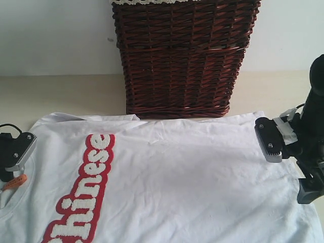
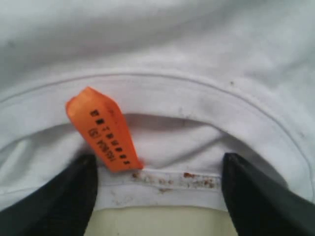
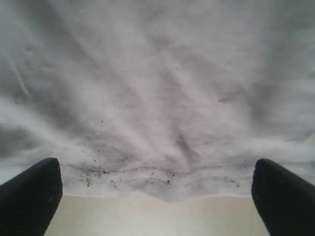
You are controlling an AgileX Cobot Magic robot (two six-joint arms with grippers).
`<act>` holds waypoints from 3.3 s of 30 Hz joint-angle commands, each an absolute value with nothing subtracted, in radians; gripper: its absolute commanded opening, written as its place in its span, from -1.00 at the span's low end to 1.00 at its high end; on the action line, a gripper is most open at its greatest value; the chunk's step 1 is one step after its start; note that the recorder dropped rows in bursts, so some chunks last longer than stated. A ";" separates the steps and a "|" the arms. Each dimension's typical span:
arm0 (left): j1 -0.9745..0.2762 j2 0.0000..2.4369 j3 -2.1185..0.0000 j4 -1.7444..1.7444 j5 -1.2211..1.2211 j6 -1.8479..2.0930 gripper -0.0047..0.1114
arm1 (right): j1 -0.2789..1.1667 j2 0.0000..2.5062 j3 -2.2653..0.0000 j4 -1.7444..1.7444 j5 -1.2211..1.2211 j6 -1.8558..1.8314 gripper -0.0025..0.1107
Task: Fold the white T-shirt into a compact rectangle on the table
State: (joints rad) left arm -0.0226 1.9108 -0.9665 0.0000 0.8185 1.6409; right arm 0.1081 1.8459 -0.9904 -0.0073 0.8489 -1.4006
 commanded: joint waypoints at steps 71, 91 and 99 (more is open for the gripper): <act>-0.021 1.959 -0.952 -0.011 0.765 1.646 0.29 | 0.085 1.921 -0.996 -0.115 0.710 -1.209 0.85; -0.021 1.959 -0.952 -0.011 0.765 1.646 0.29 | 0.087 1.921 -0.994 -0.104 0.728 -1.399 0.85; -0.021 1.959 -0.952 -0.011 0.765 1.646 0.29 | 0.087 1.921 -0.994 -0.104 0.726 -1.399 0.85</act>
State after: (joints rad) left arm -0.0226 1.9108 -0.9665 0.0000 0.8185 1.6427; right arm 0.0903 1.9131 -0.9919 -0.0915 0.7504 -1.3867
